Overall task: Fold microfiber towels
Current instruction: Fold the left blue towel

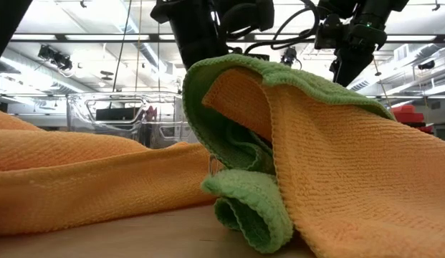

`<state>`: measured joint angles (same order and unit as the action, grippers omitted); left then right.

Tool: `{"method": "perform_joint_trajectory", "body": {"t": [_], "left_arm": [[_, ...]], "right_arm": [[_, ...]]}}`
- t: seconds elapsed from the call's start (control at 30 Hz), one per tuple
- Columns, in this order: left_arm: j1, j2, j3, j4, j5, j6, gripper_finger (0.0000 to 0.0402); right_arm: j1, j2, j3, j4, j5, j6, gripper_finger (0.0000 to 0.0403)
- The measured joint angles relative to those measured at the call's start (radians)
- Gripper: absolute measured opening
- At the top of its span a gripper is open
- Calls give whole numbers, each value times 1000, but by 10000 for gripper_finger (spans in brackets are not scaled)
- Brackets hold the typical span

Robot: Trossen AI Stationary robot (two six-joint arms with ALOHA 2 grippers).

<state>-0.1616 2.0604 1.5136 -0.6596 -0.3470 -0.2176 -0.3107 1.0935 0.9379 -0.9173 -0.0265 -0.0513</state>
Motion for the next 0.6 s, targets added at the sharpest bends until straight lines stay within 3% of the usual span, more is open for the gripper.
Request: {"method": "perform_joint_trajectory", "body": {"t": [0.4, 0.6], "left_arm": [[3, -10, 72, -45, 14, 72, 11], [21, -11, 92, -66, 147, 35, 20]], "right_arm": [[0, 0, 0, 0, 0, -5, 164], [0, 0, 0, 0, 0, -5, 164]]}}
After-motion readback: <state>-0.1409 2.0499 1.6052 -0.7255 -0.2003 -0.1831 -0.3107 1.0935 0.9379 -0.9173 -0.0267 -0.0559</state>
